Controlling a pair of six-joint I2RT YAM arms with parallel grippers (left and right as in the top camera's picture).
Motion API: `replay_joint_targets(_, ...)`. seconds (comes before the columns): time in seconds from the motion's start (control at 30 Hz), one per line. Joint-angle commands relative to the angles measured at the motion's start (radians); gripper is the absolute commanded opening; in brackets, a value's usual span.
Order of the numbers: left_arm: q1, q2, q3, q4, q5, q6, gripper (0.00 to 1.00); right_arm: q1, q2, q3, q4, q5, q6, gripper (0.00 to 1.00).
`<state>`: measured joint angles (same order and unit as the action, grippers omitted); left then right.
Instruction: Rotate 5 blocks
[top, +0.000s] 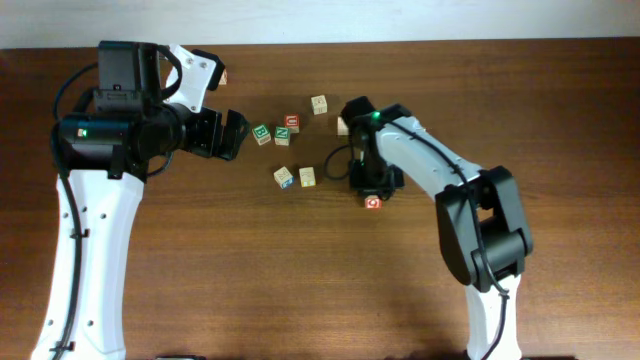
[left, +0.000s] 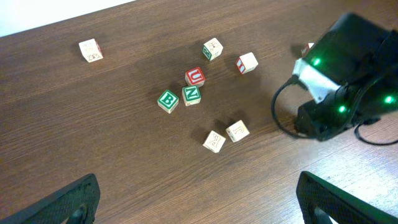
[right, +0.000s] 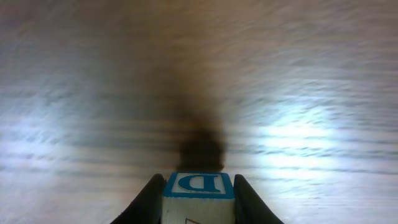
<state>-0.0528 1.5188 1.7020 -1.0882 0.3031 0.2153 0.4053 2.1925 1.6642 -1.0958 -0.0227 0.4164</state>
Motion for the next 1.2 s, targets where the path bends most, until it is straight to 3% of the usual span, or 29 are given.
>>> replay_joint_targets(0.0,0.003,0.004,0.020,0.007,0.004,-0.009,0.99,-0.020,-0.040,0.008,0.008,0.005,-0.047,0.31)
replay_joint_targets(0.2,0.003,0.004,0.020,0.010,0.004,-0.009,0.99,-0.019,-0.040,0.008,-0.005,-0.008,-0.068,0.40)
replay_joint_targets(0.5,0.003,0.004,0.020,0.017,0.004,-0.009,0.99,-0.018,-0.040,0.098,-0.010,-0.116,-0.161,0.42)
replay_joint_targets(0.6,0.003,0.004,0.020,0.025,-0.035,-0.015,0.99,0.011,-0.040,0.162,0.081,-0.162,-0.176,0.43)
replay_joint_targets(0.73,0.006,0.004,0.020,0.027,-0.354,-0.273,0.99,0.071,-0.029,0.157,0.224,-0.171,-0.106,0.45)
replay_joint_targets(0.83,0.024,0.004,0.020,0.018,-0.461,-0.387,0.99,0.126,-0.003,0.157,0.286,-0.104,-0.017,0.45)
replay_joint_targets(1.17,0.061,0.006,0.017,-0.003,-0.461,-0.406,0.99,0.206,0.070,0.157,0.314,0.035,0.023,0.45)
